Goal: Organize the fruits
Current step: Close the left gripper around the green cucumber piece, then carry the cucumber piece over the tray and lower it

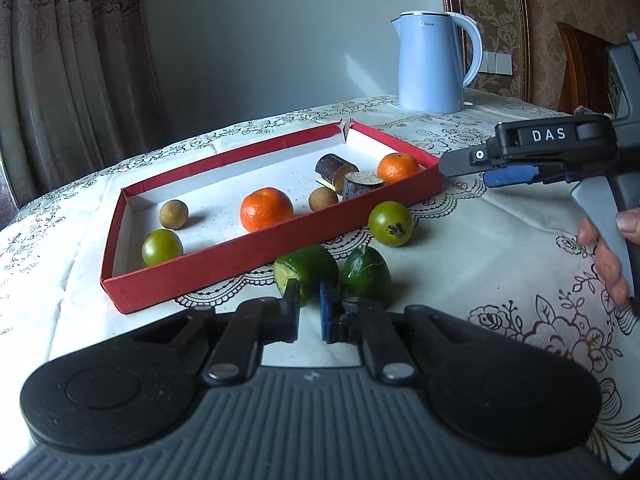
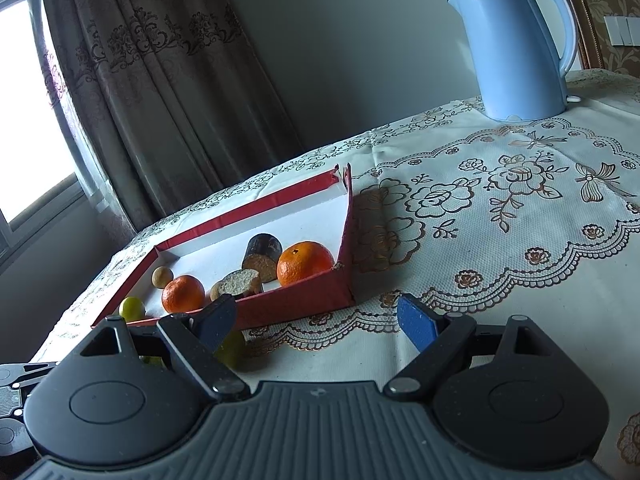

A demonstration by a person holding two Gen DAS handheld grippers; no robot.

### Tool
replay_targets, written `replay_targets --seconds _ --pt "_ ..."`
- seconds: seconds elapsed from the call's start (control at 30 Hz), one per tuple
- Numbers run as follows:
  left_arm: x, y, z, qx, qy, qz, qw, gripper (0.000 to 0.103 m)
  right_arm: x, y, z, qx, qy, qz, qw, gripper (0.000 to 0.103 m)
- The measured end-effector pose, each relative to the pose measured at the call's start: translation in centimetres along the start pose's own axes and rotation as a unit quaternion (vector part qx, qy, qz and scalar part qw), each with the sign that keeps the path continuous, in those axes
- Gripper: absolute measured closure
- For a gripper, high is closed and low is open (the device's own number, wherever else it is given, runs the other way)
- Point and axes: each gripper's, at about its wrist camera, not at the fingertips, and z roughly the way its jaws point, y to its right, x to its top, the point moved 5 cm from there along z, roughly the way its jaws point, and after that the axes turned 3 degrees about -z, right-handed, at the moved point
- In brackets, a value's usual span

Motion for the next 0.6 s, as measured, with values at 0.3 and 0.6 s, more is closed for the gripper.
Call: replay_targets --seconds 0.3,0.6 --pt "-0.2 0.0 0.4 0.023 -0.023 -0.016 0.9993 0.044 0.0 0.0 0.0 -0.001 -0.002 0.0 1.0 0.015" --pt "1.6 -0.2 0.4 0.057 0.008 -0.055 0.9969 0.0 0.0 0.0 -0.1 0.001 -0.001 0.001 1.0 0.015"
